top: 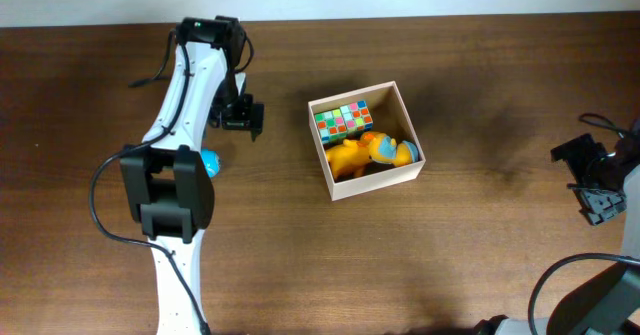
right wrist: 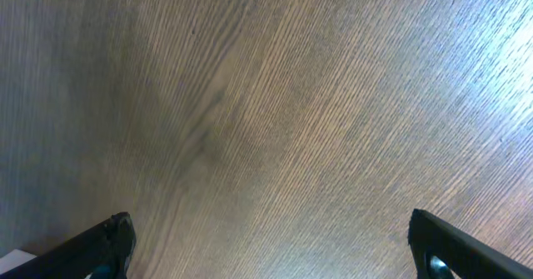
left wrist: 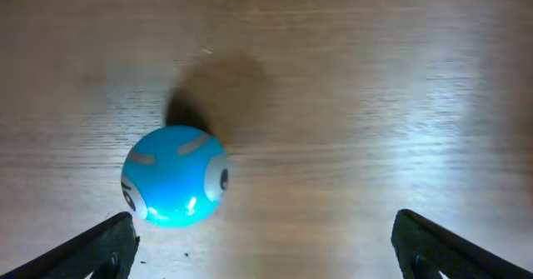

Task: Pack container
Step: 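Raise the left gripper and move it left over the blue ball, then lower the left gripper and close on the blue ball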

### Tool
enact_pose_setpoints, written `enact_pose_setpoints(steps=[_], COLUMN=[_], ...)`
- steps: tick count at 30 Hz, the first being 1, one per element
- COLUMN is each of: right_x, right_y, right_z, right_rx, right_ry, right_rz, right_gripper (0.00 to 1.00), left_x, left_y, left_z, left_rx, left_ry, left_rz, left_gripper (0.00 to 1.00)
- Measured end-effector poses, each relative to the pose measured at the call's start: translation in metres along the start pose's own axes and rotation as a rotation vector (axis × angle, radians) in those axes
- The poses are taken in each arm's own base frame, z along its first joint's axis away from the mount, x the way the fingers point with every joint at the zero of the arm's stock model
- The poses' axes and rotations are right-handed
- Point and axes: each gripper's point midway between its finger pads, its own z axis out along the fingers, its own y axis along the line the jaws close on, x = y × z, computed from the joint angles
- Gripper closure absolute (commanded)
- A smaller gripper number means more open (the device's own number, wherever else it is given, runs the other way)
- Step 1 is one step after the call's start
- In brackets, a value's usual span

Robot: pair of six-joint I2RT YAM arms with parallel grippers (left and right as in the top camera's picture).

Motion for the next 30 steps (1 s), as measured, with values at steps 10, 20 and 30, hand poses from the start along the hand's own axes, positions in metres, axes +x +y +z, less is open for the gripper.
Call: enact_pose_setpoints(steps=[10,20,30], right_x=[0.000,0.000,0.000], right_y=[0.000,0.000,0.000], right_z=[0.000,0.000,0.000], right_rx=[0.000,-0.001,0.000], right_ry=[0.000,0.000,0.000], right_rz=[0.000,0.000,0.000], right_gripper=[0.01,0.01,0.01], left_x=[0.008,0.020,0.021], left_y=[0.023,0.037,0.048], left_z=[0.034,0.062,0.079], left_rx=[-0.036,-0.102,-0.090], left_ry=[0.066,0.114,0.120], left_rz=[-0.077,-0.097,-0.138], left_gripper=[0.01,0.01,0.01])
